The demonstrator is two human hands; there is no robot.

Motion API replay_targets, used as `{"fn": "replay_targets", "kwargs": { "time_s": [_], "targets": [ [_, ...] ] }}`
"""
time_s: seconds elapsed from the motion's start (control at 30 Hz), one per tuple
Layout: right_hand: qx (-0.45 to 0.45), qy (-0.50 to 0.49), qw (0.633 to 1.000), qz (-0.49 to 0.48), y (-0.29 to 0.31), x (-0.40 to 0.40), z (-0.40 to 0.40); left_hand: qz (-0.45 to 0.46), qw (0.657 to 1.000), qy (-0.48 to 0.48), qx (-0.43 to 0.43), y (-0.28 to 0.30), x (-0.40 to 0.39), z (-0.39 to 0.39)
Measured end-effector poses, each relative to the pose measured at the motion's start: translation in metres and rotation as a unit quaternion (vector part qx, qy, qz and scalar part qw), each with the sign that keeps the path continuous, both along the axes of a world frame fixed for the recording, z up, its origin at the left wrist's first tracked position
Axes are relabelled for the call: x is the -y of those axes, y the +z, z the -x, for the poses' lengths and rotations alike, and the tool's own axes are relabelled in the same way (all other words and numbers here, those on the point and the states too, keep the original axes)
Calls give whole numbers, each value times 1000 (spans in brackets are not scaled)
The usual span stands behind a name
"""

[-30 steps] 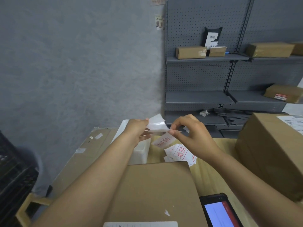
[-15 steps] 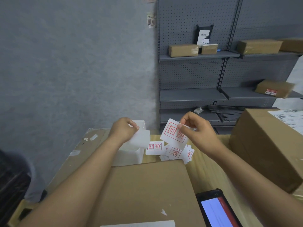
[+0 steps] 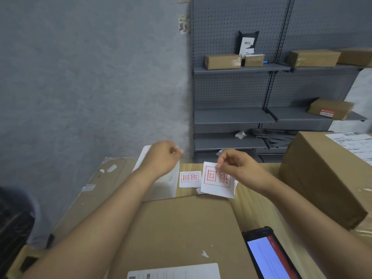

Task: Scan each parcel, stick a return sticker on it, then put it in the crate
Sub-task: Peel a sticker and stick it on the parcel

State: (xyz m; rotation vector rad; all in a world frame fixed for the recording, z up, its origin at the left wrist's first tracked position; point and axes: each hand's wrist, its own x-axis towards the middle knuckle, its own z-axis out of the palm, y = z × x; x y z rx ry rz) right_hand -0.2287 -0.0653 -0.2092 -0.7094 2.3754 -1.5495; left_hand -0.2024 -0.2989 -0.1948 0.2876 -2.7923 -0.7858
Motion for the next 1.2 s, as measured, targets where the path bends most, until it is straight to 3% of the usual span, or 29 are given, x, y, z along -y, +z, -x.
{"fn": "replay_targets", "kwargs": {
  "time_s": [0.1, 0.23, 0.37, 0.57, 0.73, 0.9, 1.2],
  "targets": [
    [2, 11, 1000, -10, 1, 6, -8, -171, 979, -84, 69, 14, -34, -16],
    [-10, 5, 1000, -7, 2, 8, -16, -239, 955, -129, 116, 13, -41, -32],
    [-16, -33, 999, -20, 0, 8, -21, -337, 927, -113, 118, 11, -34, -39],
    [71, -60, 995, 29, 1, -2, -27, -387, 909, -71, 134, 4, -25, -41],
    [112, -53, 992, -23, -5, -5, -32, -326, 931, -41, 157, -9, -33, -43],
    [99, -71, 985, -120, -18, -1, -36, -187, 967, -57, 162, -23, -41, -43],
    [-22, -90, 967, -235, -27, 7, -37, -7, 991, -106, 86, -30, -55, -48]
  ]
}}
